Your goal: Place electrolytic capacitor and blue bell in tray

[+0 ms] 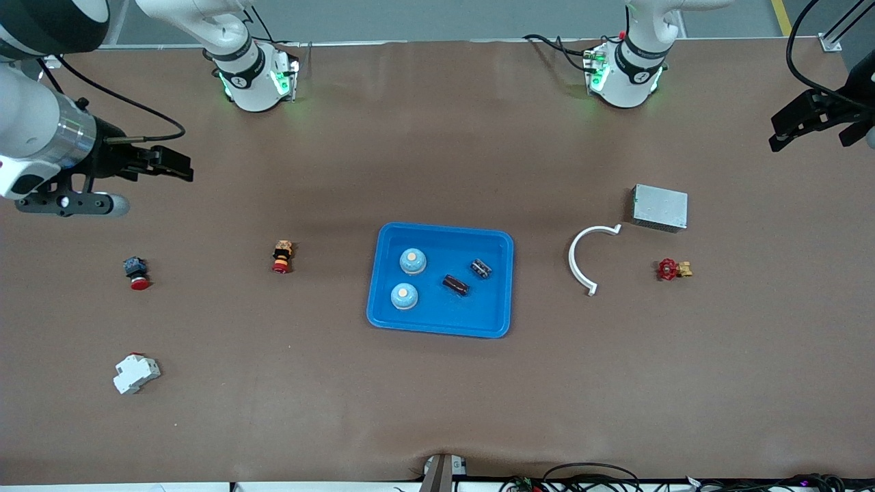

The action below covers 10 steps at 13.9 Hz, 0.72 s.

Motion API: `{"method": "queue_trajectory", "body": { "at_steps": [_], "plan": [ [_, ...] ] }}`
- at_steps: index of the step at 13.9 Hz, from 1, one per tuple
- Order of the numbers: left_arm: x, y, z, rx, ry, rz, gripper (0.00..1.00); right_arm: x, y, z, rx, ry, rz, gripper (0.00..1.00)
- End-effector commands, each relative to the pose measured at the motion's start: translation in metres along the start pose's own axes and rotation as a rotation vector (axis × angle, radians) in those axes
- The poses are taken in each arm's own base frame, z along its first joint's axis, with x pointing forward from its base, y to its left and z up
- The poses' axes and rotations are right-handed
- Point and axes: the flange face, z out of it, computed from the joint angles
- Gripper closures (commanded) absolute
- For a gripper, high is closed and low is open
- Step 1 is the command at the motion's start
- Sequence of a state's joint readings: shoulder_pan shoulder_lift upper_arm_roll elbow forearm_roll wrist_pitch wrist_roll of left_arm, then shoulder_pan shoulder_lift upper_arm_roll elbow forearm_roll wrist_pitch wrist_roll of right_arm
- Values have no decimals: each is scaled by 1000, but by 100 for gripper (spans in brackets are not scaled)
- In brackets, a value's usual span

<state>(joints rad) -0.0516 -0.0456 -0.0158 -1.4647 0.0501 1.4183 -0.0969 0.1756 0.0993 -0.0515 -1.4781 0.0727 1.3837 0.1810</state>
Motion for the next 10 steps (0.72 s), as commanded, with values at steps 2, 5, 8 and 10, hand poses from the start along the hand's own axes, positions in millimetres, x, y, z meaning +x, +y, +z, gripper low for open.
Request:
{"method": "queue_trajectory", "body": {
  "at_steps": [2, 5, 8, 10],
  "plan": [
    [-5, -4, -7, -18, 14, 10, 0, -5, 7, -10, -55, 84, -20, 0],
    [-5, -4, -7, -18, 14, 10, 0, -2, 14, -13, -57, 98, -9, 0],
    [-7, -4, -8, -17, 11, 10, 0, 3, 28, -18, -44, 136, -4, 0],
    [-9, -3, -9, -17, 8, 13, 0, 5, 50, -23, -39, 150, -17, 0]
  ]
}}
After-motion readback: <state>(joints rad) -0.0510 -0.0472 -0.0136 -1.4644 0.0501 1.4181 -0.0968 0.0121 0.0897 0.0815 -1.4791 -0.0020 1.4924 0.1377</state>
